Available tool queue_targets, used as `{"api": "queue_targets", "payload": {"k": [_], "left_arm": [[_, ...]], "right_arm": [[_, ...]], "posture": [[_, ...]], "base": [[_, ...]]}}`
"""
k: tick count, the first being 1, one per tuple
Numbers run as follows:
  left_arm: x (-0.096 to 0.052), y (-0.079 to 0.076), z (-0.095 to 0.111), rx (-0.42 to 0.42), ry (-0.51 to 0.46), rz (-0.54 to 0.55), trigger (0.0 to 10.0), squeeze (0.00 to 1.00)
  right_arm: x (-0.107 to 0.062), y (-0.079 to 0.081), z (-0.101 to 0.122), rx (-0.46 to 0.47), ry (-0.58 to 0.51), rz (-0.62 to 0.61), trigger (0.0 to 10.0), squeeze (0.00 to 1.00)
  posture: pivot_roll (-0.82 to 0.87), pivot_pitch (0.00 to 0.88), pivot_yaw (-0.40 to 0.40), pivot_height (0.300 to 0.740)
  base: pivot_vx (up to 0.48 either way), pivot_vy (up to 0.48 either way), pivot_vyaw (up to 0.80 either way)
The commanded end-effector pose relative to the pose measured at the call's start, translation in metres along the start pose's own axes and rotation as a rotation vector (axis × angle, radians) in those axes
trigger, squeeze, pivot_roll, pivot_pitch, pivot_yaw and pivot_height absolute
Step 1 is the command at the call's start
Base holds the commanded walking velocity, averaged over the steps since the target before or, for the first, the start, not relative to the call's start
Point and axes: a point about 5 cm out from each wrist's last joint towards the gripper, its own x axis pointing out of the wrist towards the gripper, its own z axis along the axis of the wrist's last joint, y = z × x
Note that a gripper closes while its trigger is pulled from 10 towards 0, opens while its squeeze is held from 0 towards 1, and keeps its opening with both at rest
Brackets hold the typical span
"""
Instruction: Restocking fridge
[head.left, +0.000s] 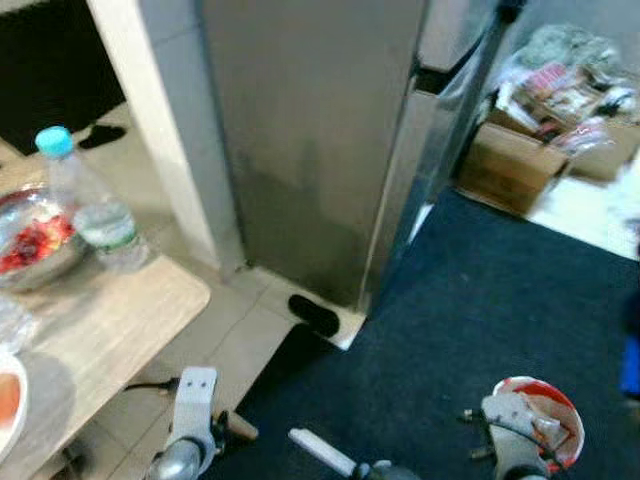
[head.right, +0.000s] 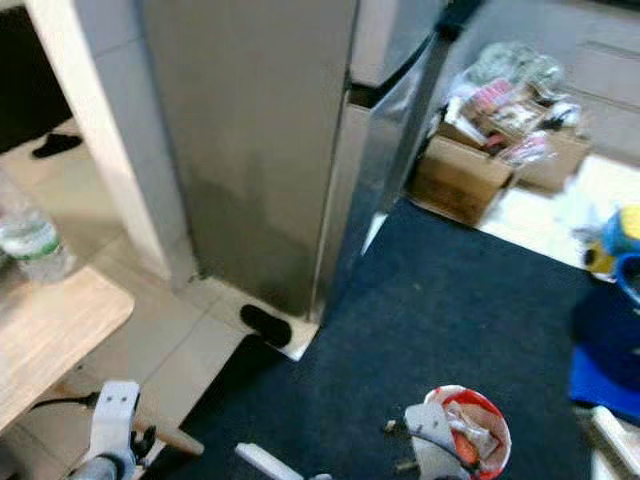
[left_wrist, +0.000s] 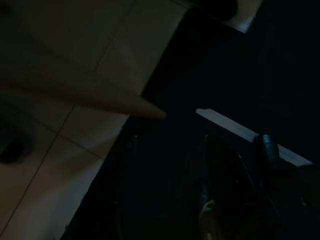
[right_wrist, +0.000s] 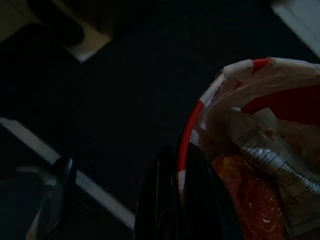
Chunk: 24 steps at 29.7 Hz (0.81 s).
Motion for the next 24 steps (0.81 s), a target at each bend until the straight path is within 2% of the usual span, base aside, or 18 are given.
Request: {"api": "queue_targets", "payload": {"k": [1,14,24], "left_arm": [[-0.0005,-0.0029,-0.0046,-0.001,0.023,-0.008,10.0,0.00],[-0.0008,-0.0025,-0.0054,-0.002,0.026,-0.006,10.0,0.00],[-0.0006,-0.0054,-0.0030,0.007,0.001,-0.030,10.0,0.00]], "right_arm": [[-0.0009,-0.0042,-0.0023,0.006,0.005,-0.014,10.0,0.00],[0.0000,-0.0042,0.0002,0.002,-0.005,-0.013,10.0,0.00],[0.0008,-0.0025,0.0036,-0.009,-0.025,-0.004,10.0,0.00]], "posture": [[-0.08,0.127,-0.031,0.727],[-0.07,0.133,-0.032,0.727],[-0.08,0.136,-0.034,0.727]], "base": [[0.000,0.000,-0.77],[0.000,0.000,-0.69],[0.000,0.000,0.00]]}}
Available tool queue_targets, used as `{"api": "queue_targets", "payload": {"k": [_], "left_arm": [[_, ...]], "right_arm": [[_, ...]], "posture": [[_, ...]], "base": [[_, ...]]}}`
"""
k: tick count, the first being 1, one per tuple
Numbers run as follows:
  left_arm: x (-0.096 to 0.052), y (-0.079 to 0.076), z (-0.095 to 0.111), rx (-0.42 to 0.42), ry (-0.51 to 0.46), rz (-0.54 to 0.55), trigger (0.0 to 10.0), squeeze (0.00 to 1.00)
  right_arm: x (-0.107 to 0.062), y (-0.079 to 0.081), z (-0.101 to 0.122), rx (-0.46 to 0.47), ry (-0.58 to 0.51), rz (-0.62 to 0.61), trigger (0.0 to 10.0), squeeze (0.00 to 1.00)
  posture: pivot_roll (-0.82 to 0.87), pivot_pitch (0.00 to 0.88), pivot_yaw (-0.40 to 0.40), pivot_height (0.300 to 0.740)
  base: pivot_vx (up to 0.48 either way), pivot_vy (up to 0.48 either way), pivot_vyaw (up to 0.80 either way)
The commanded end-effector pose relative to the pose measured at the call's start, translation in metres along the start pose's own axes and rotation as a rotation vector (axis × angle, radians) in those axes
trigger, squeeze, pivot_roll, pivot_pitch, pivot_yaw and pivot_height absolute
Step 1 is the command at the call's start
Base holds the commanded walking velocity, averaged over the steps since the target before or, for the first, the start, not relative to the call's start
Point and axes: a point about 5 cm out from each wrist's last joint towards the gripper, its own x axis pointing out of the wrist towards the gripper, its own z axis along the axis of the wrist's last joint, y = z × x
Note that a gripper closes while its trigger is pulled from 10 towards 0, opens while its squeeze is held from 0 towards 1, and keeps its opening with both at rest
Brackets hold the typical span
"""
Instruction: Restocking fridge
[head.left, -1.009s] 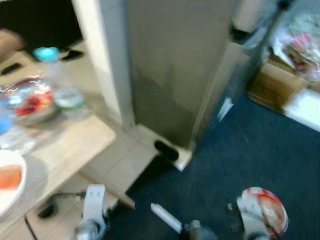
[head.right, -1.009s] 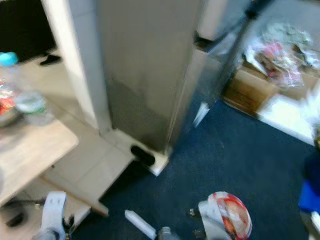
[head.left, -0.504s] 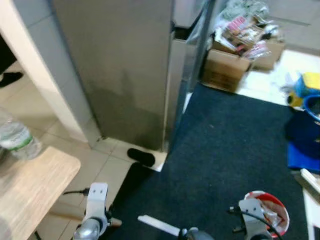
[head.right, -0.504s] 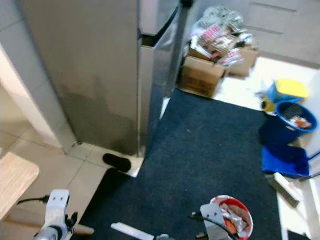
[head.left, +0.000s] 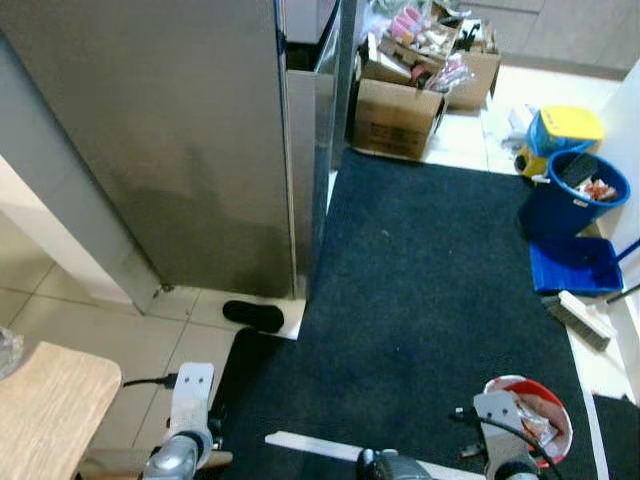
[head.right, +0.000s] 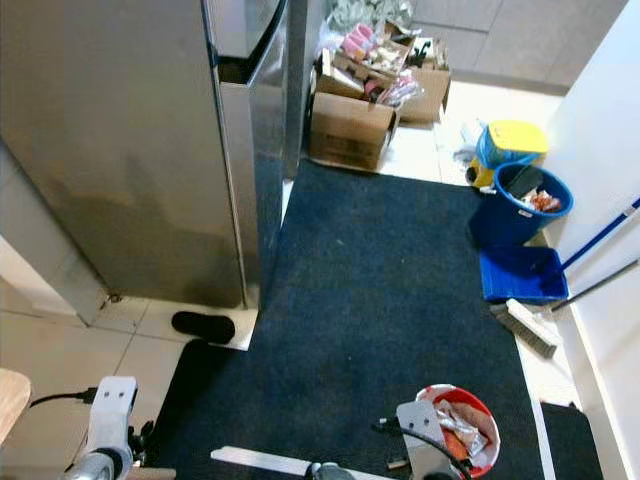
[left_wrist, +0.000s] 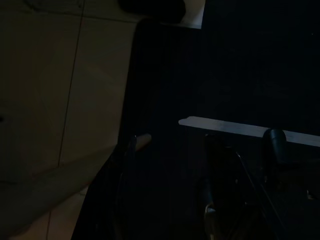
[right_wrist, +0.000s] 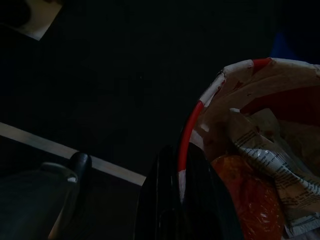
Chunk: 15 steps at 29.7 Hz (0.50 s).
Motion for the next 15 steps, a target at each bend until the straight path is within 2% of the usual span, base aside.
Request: {"api": "queue_targets", "payload": {"k": [1,15], "left_arm": [[-0.003,-0.005,-0.009,0.010,0.015,-0.029,10.0,0.00],[0.000,-0.017,-0.001,0.076,-0.019,-0.080,10.0,0.00]], "right_arm": [[-0.002,-0.002,-0.002,-0.003,-0.015,-0.002,10.0,0.00],[0.001,0.003,0.007,-0.002,-0.057,0.017,10.0,0.00]], "posture": [[-0.08,0.136,-0.034,0.727],[-0.08,0.136,-0.034,0.727]], "base": [[0.000,0.000,0.00],[0.000,0.000,0.00]]}}
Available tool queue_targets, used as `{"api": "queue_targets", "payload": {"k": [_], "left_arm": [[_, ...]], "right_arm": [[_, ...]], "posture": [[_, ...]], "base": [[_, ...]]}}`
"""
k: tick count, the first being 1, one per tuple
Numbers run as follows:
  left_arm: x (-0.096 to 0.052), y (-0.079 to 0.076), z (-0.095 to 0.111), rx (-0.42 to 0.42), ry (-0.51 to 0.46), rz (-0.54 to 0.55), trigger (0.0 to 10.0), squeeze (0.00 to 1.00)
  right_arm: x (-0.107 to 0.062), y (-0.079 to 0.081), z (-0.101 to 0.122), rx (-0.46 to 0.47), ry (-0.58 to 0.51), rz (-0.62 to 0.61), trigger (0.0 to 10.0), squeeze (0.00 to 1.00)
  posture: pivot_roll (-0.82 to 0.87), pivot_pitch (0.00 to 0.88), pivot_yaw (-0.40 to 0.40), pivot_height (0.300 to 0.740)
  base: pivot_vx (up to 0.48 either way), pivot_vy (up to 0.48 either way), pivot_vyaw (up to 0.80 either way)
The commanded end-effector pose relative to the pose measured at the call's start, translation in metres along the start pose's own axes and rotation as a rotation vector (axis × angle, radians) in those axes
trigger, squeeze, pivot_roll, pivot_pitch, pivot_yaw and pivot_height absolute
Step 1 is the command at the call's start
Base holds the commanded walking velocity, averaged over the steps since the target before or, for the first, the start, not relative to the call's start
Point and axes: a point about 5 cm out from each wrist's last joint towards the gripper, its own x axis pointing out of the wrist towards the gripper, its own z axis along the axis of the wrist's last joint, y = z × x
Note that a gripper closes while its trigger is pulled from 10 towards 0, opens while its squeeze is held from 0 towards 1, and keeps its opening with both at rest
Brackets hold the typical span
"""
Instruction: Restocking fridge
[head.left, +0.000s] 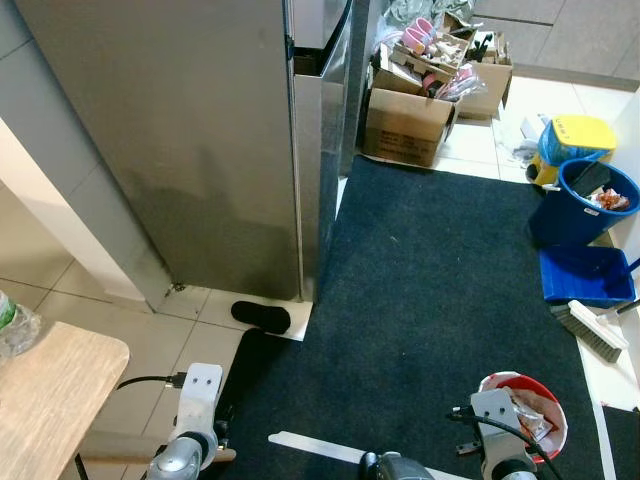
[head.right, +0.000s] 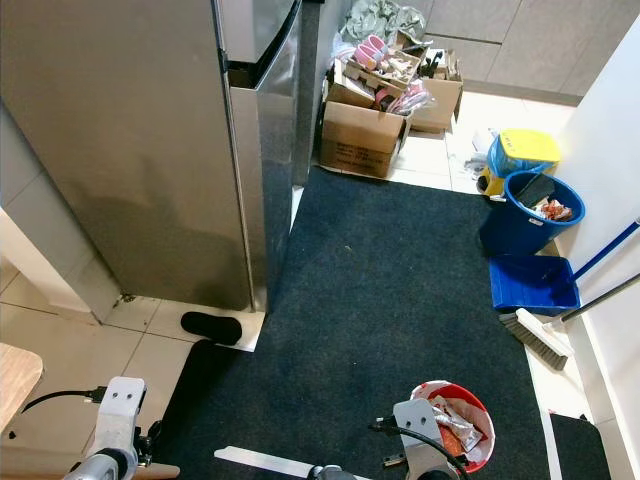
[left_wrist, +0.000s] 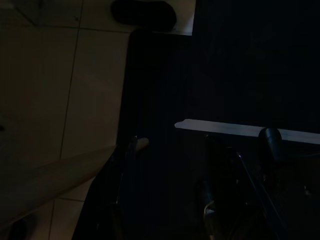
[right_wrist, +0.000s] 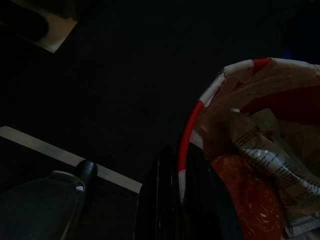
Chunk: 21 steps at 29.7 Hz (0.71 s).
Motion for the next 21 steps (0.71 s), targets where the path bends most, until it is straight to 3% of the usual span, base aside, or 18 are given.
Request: {"api": "queue_targets", "payload": {"k": [1,15,21], "left_arm": [[0.001,-0.009,-0.001,0.018,-0.001,-0.026,10.0,0.00],[0.005,-0.020,0.013,0.065,-0.057,-0.075,10.0,0.00],[0.006,-0.023,0.016,0.070,-0.066,-0.087,10.0,0.00]], "right_arm": [[0.000,0.000,0.003,-0.002,-0.027,-0.002,10.0,0.00],[0.000,0.002,0.004,-0.006,-0.033,0.004,10.0,0.00],[0.000,0.002,0.004,-0.007,-0.033,0.005,10.0,0.00]], "posture": [[-0.08,0.136,-0.034,0.727],[-0.08,0.134,-0.032,0.727],[-0.08,0.134,-0.033,0.727]], "base": [[0.000,0.000,0.00],[0.000,0.000,0.00],[0.000,-0.345,0.00]]}}
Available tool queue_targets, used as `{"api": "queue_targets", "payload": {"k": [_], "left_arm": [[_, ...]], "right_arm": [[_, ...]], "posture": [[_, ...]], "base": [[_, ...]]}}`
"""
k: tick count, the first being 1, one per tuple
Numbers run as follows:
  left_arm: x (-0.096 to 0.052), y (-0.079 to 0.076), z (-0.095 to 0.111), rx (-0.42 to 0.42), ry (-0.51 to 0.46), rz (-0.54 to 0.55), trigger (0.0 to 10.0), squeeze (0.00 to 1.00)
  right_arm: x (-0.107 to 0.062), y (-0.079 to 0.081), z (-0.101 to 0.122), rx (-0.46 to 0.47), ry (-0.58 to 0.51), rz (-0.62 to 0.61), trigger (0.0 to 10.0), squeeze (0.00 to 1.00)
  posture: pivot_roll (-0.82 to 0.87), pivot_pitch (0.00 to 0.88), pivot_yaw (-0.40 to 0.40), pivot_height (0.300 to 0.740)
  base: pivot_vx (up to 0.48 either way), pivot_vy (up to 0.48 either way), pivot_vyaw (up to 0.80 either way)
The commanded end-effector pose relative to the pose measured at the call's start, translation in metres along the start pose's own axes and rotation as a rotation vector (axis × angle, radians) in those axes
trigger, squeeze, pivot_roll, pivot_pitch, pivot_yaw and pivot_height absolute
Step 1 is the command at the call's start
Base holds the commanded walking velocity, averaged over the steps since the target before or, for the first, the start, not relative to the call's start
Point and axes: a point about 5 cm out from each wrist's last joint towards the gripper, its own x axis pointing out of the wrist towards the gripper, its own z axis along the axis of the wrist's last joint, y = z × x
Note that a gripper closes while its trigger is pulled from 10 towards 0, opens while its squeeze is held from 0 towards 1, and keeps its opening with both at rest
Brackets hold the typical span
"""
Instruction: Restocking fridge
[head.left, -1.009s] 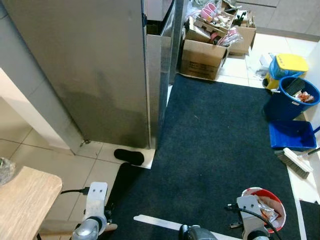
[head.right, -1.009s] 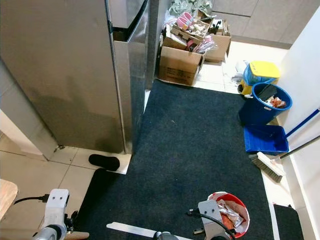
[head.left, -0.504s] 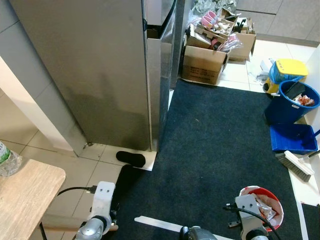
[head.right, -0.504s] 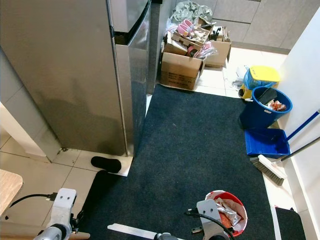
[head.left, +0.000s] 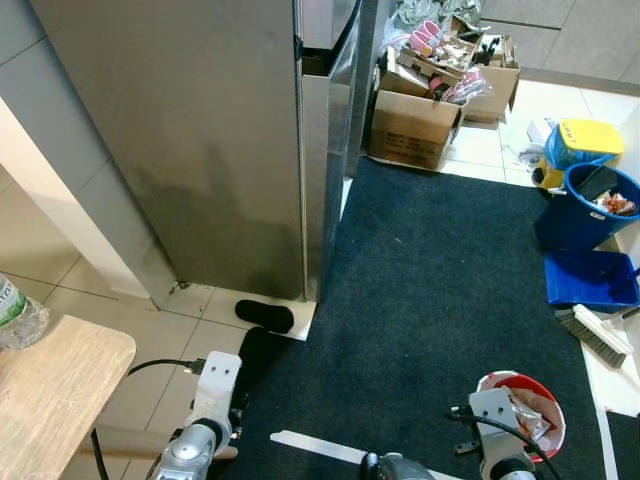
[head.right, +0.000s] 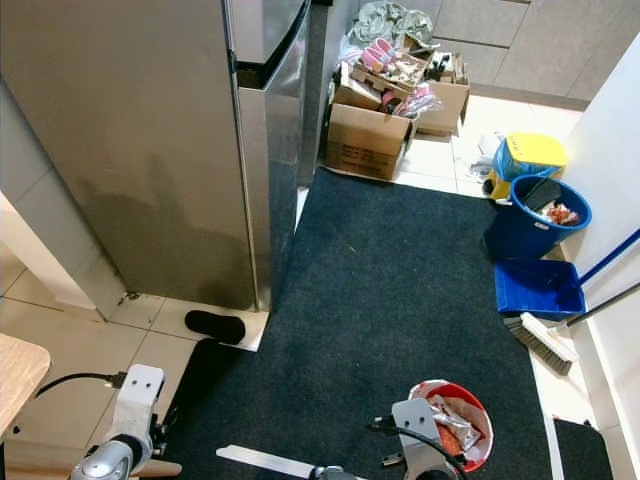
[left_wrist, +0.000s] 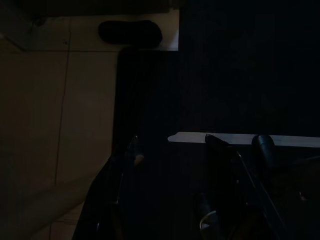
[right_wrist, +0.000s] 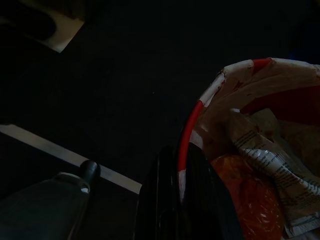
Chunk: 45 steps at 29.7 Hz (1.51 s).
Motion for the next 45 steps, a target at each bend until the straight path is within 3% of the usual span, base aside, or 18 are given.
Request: {"api": "queue_targets", "payload": {"k": [1,9,33,41,45], "left_arm": [[0.000,-0.010,-0.002,0.006,-0.002,-0.031,10.0,0.00],[0.000,-0.010,-0.003,0.001,0.004,-0.024,10.0,0.00],[-0.002,0.000,-0.008,-0.059,0.032,0.029,10.0,0.00],[0.005,-0.012,0.021,0.037,-0.114,-0.043,10.0,0.00],[0.009,-0.020,0.061,0.138,-0.289,-0.063,10.0,0.00]], "right_arm": [[0.000,-0.002,0.003,-0.010,-0.024,-0.006,10.0,0.00],[-0.001,-0.003,0.000,-0.009,-0.017,-0.009,10.0,0.00],[-0.001,-0.003,0.001,-0.011,-0.022,-0.005,10.0,0.00],[0.008,-0.013,0.026,0.029,-0.125,-0.054,10.0,0.00],[0.016,-0.022,0.060,0.066,-0.250,-0.080,10.0,0.00]], "posture": [[-0.08,0.135,-0.033,0.727],[-0.08,0.135,-0.034,0.727],[-0.08,0.132,-0.034,0.727],[-0.08,0.131,-0.033,0.727],[-0.08,0.132,-0.030,0.727]], "base": [[0.000,-0.454,0.00],[0.000,-0.445,0.00],[0.000,0.000,0.00],[0.000,0.000,0.00],[0.000,0.000,0.00]]}}
